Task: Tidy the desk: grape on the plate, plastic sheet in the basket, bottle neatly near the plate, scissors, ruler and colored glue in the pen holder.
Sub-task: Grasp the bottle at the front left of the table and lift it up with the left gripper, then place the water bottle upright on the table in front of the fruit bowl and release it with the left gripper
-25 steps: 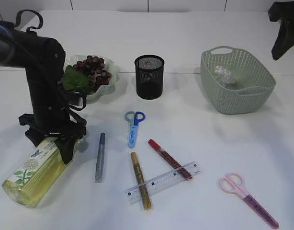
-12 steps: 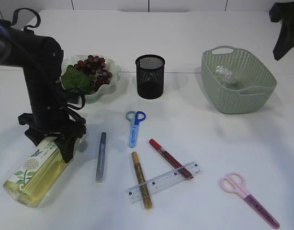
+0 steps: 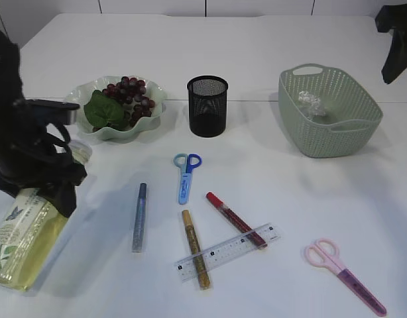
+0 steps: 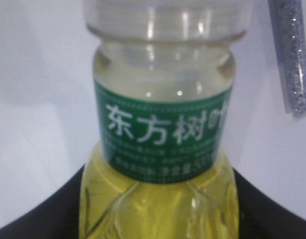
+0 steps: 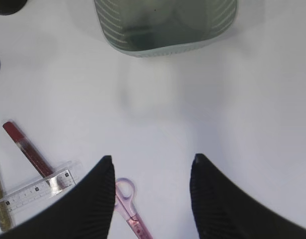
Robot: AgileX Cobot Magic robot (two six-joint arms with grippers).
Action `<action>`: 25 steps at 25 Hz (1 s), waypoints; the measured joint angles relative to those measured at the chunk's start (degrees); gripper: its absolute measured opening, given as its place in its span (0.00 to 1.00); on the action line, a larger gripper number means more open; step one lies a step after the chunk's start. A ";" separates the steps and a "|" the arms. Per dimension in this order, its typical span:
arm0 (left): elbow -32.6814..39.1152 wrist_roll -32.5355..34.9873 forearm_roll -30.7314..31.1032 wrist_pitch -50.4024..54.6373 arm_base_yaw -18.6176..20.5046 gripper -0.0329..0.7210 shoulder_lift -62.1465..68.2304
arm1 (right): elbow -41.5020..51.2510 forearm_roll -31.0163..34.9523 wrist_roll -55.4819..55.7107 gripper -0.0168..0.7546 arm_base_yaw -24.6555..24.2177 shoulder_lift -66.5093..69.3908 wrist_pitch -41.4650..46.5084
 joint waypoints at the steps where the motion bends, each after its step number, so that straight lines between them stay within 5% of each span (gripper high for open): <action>1: 2.11 -0.24 -0.05 -1.69 0.39 0.63 -2.80 | 0.00 0.00 0.00 0.54 0.00 0.00 0.00; 12: 22.61 -1.21 0.23 -25.71 3.62 0.63 -35.47 | 0.00 -0.03 0.00 0.54 0.00 0.00 0.00; 25: 38.51 -1.44 3.99 -49.87 3.65 0.63 -53.86 | 0.00 -1.22 0.00 0.54 0.00 0.00 0.00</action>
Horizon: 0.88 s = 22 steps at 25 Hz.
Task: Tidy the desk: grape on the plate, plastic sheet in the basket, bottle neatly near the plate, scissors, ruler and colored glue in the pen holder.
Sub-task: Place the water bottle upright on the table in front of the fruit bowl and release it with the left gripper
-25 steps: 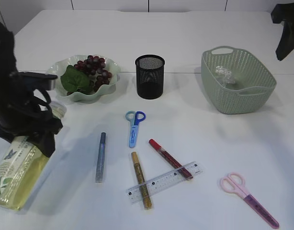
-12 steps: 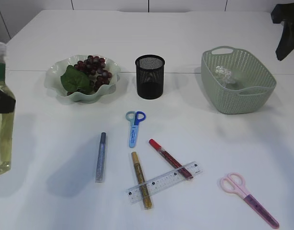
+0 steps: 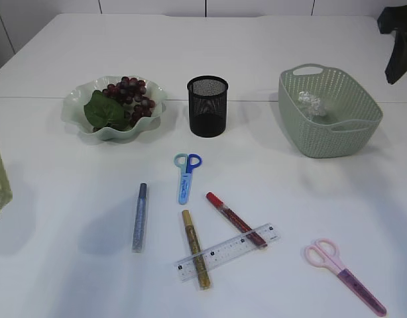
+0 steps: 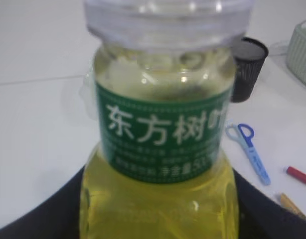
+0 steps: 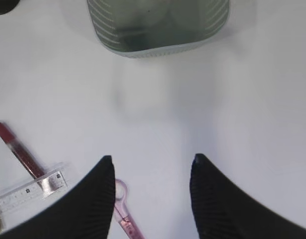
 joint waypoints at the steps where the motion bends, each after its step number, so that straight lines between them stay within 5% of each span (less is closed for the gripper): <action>1: 1.54 0.00 0.00 -2.71 0.00 0.63 -1.12 | 0.00 -0.40 0.00 0.54 0.00 0.00 0.00; 12: 11.98 1.40 -3.27 -36.41 0.00 0.63 -0.72 | 0.00 -1.51 0.00 0.54 0.00 0.00 0.00; 22: 11.74 4.36 -8.77 -66.15 0.00 0.63 23.33 | 0.00 -1.51 0.00 0.54 0.00 0.00 0.00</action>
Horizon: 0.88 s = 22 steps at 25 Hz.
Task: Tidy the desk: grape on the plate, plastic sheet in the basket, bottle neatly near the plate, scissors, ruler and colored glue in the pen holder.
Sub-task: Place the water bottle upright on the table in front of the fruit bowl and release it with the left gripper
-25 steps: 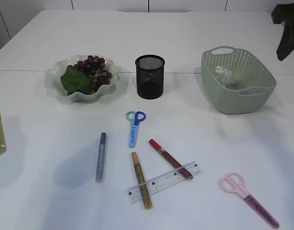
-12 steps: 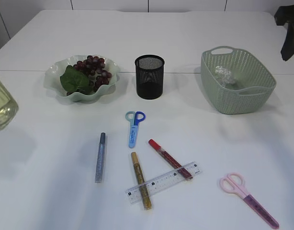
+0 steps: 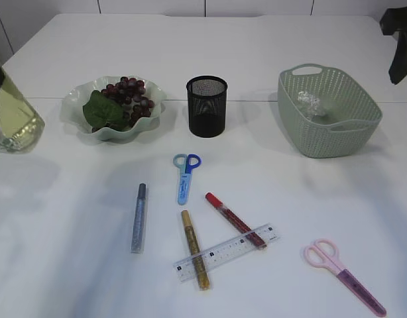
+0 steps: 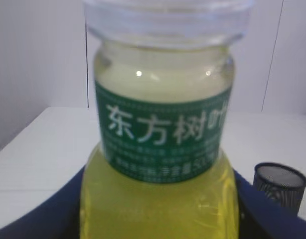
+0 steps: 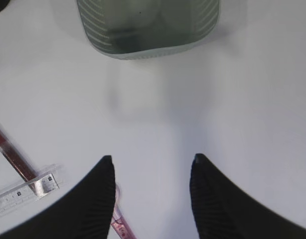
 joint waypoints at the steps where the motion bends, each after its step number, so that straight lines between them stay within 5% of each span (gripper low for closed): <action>1: -0.26 0.00 -0.41 -0.54 0.00 0.63 2.70 | 0.00 -0.04 0.00 0.54 0.00 0.00 0.00; 22: -20.23 0.00 -1.19 -1.49 0.00 0.63 34.69 | 0.00 -4.55 0.00 0.54 0.00 0.00 0.00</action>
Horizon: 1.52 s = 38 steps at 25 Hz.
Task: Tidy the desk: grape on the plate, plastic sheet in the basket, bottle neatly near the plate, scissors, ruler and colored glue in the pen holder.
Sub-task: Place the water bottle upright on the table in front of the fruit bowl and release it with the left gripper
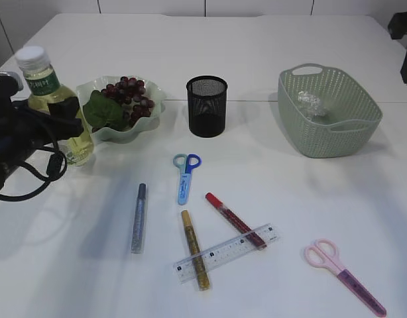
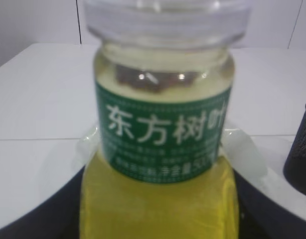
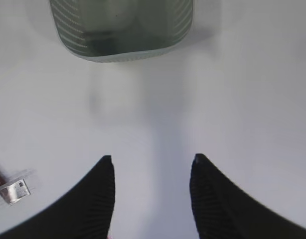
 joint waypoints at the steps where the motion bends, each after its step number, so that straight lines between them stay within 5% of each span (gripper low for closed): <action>1: -0.09 0.00 0.00 0.00 0.00 0.63 0.42 | 0.00 -0.24 0.00 0.54 0.00 0.00 0.00; 32: -0.82 0.00 0.60 -4.66 0.00 0.63 8.21 | 0.00 -1.79 0.00 0.54 0.00 0.00 0.00; 38: -0.82 0.00 0.60 -4.66 0.00 0.72 8.21 | 0.00 -1.79 0.00 0.54 0.00 0.00 0.00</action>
